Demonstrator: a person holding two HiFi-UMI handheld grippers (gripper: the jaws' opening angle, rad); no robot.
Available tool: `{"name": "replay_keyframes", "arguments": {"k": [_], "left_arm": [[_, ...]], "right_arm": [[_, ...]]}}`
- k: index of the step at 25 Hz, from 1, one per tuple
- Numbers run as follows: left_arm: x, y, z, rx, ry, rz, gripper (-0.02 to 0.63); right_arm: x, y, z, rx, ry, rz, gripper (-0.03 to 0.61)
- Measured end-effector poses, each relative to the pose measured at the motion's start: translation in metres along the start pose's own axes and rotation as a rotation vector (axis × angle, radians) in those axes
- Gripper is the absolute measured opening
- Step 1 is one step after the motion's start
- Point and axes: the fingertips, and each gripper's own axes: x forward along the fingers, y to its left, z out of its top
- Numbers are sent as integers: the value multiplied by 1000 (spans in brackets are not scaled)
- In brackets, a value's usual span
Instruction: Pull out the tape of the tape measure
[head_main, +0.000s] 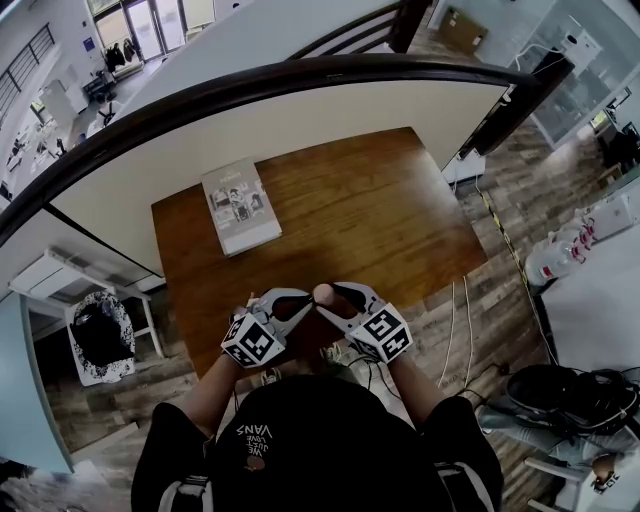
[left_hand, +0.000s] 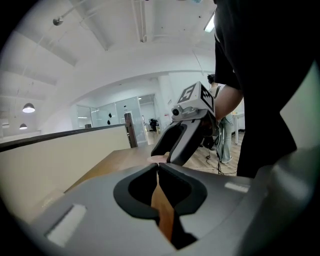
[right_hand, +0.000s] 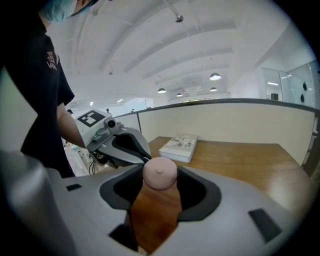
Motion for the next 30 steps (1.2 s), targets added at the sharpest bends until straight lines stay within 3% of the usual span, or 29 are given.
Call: {"name": "replay_keyframes", "arguments": {"k": [16,30], "left_arm": [[-6,3,0,-79,2,43,15],[-40,10,-5,-124,0,100,15]], "right_arm": [[-10,-35,-14,87,10,-121,218],[-50,-111,-47,212,66,-359,218]]}}
